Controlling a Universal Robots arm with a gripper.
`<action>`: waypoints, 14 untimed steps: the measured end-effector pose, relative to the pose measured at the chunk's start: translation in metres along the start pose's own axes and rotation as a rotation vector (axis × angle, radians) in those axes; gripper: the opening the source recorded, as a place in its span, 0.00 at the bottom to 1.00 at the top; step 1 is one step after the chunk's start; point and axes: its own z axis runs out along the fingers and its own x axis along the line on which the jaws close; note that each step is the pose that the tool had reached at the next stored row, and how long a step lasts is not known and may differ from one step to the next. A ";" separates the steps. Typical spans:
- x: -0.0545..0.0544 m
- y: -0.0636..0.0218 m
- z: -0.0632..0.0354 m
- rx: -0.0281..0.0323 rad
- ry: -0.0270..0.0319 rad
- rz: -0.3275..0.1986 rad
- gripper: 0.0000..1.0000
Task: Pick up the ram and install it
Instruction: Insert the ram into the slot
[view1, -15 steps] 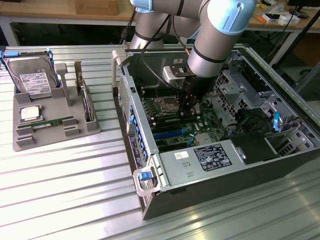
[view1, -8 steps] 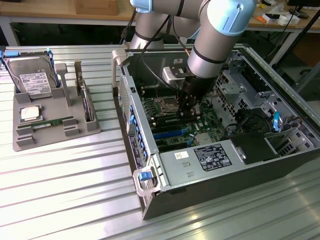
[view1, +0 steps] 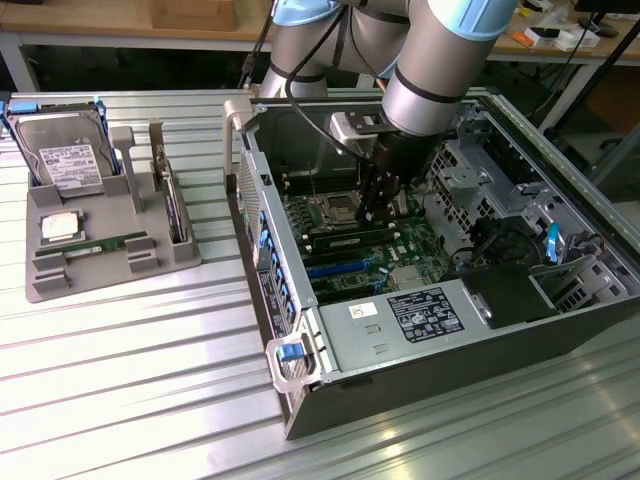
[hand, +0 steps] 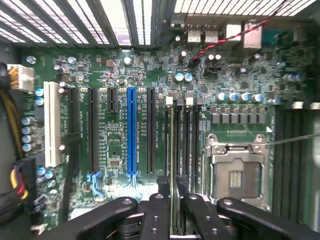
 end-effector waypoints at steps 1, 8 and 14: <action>0.000 0.0000 -0.0001 0.0000 -0.0014 0.000 0.19; 0.000 -0.0001 -0.0001 0.0000 -0.0015 0.000 0.19; 0.000 -0.0344 -0.0010 -0.0054 -0.0014 -0.001 0.19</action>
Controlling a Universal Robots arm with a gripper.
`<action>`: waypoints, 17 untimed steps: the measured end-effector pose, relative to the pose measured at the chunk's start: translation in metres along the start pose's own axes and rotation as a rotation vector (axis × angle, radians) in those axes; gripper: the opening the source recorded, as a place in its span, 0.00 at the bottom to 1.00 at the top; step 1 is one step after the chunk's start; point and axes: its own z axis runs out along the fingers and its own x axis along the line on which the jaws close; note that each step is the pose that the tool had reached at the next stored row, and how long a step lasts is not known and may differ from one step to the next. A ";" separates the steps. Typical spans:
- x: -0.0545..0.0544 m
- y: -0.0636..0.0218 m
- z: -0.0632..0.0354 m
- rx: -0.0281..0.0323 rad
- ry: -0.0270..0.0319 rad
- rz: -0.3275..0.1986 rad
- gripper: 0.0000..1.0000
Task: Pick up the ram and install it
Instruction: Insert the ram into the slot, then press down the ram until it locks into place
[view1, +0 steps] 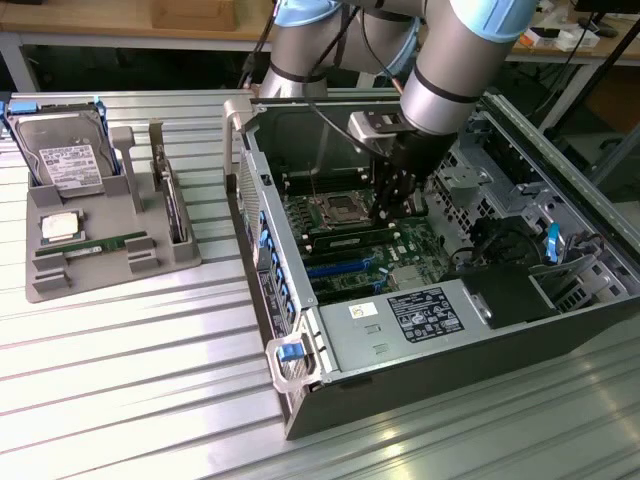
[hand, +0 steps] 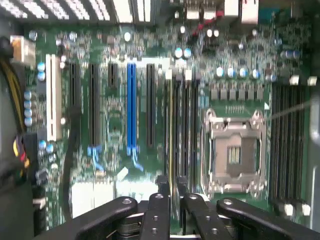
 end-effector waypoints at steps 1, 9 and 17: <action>0.000 -0.0098 -0.0003 -0.0029 0.0000 0.000 0.19; 0.000 -0.0713 -0.0062 -0.0160 0.0001 0.000 0.10; -0.001 -0.0706 -0.0246 -0.0160 -0.0003 0.000 0.10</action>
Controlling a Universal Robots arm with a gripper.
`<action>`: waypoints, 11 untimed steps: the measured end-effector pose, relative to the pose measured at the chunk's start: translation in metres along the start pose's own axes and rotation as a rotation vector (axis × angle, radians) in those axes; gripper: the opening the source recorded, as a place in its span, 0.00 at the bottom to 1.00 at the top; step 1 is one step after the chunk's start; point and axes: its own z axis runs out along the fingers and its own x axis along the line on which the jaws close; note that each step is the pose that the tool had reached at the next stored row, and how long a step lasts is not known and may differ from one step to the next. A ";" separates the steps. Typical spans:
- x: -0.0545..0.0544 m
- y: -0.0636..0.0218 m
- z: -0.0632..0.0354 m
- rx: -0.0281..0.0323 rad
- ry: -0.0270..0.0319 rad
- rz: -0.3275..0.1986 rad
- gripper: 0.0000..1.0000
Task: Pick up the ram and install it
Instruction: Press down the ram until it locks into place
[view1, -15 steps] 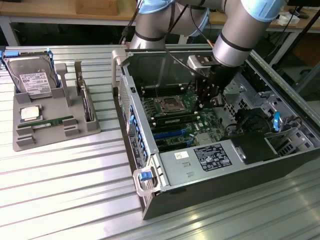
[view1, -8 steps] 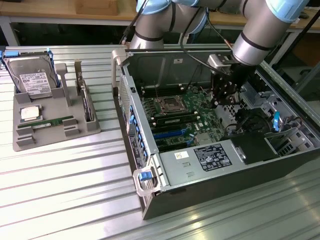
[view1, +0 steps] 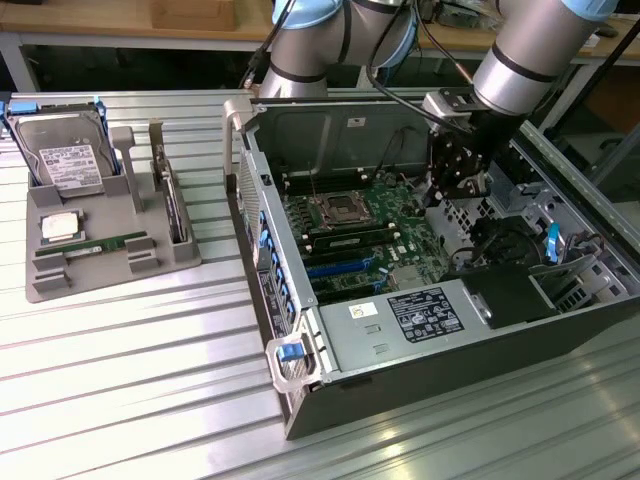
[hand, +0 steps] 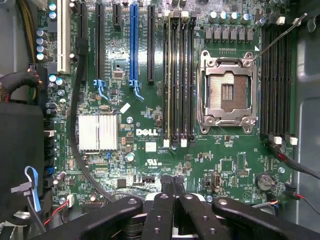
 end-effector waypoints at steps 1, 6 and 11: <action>0.000 0.0030 0.0007 0.0000 0.0000 0.000 0.10; 0.001 0.0331 0.0234 0.0003 -0.0004 0.000 0.10; 0.000 0.0350 0.0416 0.0003 -0.0004 0.000 0.10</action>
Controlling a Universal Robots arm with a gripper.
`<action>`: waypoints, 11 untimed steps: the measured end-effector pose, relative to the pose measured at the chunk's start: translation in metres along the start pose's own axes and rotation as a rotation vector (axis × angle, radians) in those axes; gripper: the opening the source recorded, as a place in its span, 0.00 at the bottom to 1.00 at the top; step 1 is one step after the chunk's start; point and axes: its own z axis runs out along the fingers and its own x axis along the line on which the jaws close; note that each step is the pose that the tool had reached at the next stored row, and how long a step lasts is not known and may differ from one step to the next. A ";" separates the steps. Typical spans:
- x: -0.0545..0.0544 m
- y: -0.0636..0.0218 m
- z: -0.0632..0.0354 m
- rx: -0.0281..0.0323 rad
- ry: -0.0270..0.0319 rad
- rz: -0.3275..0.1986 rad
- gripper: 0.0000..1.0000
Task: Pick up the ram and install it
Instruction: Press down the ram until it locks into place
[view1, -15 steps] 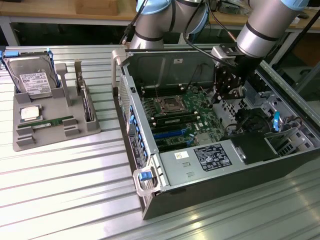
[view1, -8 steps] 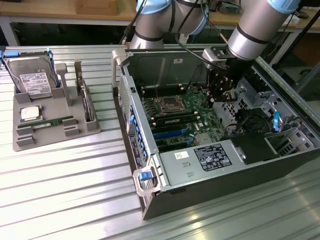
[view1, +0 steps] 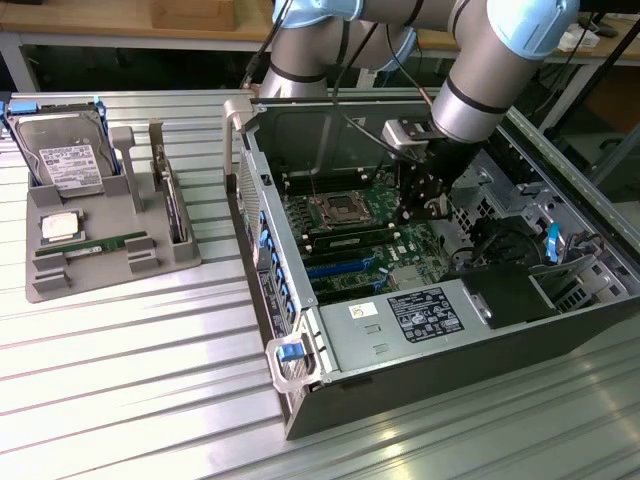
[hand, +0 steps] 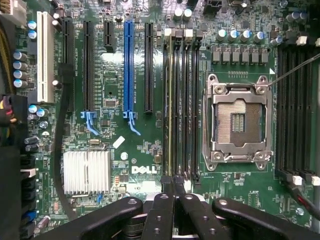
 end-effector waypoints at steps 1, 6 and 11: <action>0.000 0.0000 0.0013 0.0000 0.0000 0.000 0.10; 0.001 0.0003 0.0116 0.0000 -0.0010 0.000 0.10; 0.002 0.0002 0.0137 0.0009 -0.0151 -0.001 0.10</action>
